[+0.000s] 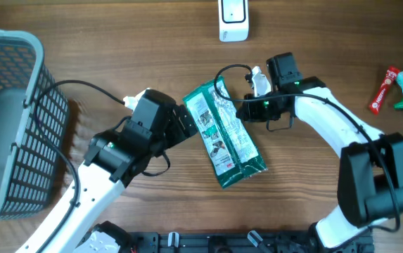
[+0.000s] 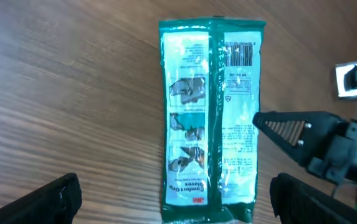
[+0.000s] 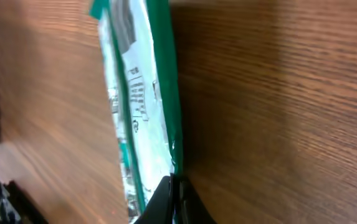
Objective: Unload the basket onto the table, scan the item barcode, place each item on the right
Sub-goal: 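Bring the left gripper toward the held glove packet, then grasp the glove packet's left side with the left gripper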
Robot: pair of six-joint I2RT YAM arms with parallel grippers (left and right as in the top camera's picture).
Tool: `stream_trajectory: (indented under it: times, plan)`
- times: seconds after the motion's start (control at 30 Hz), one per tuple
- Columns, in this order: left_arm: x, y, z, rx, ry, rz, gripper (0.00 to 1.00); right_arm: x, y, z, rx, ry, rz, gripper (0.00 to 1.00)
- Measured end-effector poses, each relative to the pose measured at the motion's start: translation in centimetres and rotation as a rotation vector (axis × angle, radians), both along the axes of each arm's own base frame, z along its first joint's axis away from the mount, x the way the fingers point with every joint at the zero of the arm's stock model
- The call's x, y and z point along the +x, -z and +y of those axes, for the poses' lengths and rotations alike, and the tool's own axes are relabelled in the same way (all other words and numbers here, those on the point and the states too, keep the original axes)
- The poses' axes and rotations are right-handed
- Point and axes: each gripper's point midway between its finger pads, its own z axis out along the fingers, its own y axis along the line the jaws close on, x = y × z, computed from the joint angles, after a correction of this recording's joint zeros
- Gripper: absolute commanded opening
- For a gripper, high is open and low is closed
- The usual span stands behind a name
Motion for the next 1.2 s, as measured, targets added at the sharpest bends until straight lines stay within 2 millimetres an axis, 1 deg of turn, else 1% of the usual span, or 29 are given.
stream_trajectory:
  times: [0.1, 0.23, 0.3, 0.43, 0.5, 0.6, 0.7, 0.77, 0.87, 0.9, 0.93, 1.0, 1.03, 1.07, 1.13, 1.2]
  plan:
    - [0.9, -0.1, -0.5, -0.005, 0.015, -0.027, 1.00, -0.1, -1.6, 0.1, 0.010, -0.030, -0.048, 0.04]
    - [1.8, 0.2, -1.1, -0.007, 0.020, -0.039, 1.00, -0.4, -5.2, 0.1, 0.029, -0.066, -0.156, 0.05]
    - [2.4, 0.4, -1.3, -0.015, 0.018, -0.047, 1.00, -1.1, -7.0, -0.1, 0.028, -0.100, -0.208, 0.05]
    - [4.1, -0.4, -0.7, -0.054, -0.013, -0.089, 1.00, -2.4, -9.2, -0.5, 0.012, -0.187, -0.297, 0.05]
    - [5.7, -1.2, 0.2, -0.090, -0.015, -0.132, 1.00, -2.9, -10.1, -0.6, 0.004, -0.236, -0.350, 0.05]
    - [7.1, -2.3, 1.3, -0.166, 0.022, -0.165, 1.00, -3.1, -10.7, -0.7, -0.006, -0.280, -0.399, 0.05]
    - [7.3, -2.8, 2.2, -0.237, 0.057, -0.163, 1.00, -3.4, -10.6, -0.6, -0.019, -0.326, -0.419, 0.04]
    - [7.0, -3.1, 2.1, -0.276, 0.099, -0.158, 1.00, -3.5, -10.5, -0.5, -0.036, -0.346, -0.431, 0.05]
    - [6.3, -3.2, 1.1, -0.328, 0.168, -0.135, 1.00, -3.7, -10.2, -0.1, -0.064, -0.376, -0.443, 0.05]
    - [6.1, -2.9, 0.8, -0.340, 0.183, -0.119, 1.00, -3.8, -10.2, 0.1, -0.071, -0.385, -0.446, 0.10]
    - [5.9, -2.4, 0.6, -0.351, 0.196, -0.093, 1.00, -3.9, -10.1, 0.3, -0.080, -0.392, -0.448, 0.35]
    - [5.7, -1.0, 0.4, -0.355, 0.200, -0.037, 1.00, -3.9, -9.9, 0.2, -0.101, -0.390, -0.447, 0.75]
    - [5.5, -0.1, 0.4, -0.350, 0.195, 0.002, 1.00, -3.8, -9.7, 0.0, -0.120, -0.374, -0.441, 0.83]
    - [5.3, 0.9, 0.5, -0.346, 0.189, 0.042, 1.00, -3.6, -9.5, -0.4, -0.143, -0.350, -0.428, 0.86]
    - [4.8, 2.9, 0.6, -0.334, 0.173, 0.129, 1.00, -3.6, -8.9, -1.5, -0.201, -0.305, -0.395, 0.89]
    - [4.7, 4.5, 0.7, -0.326, 0.161, 0.188, 1.00, -3.1, -8.2, -2.3, -0.251, -0.264, -0.388, 0.91]
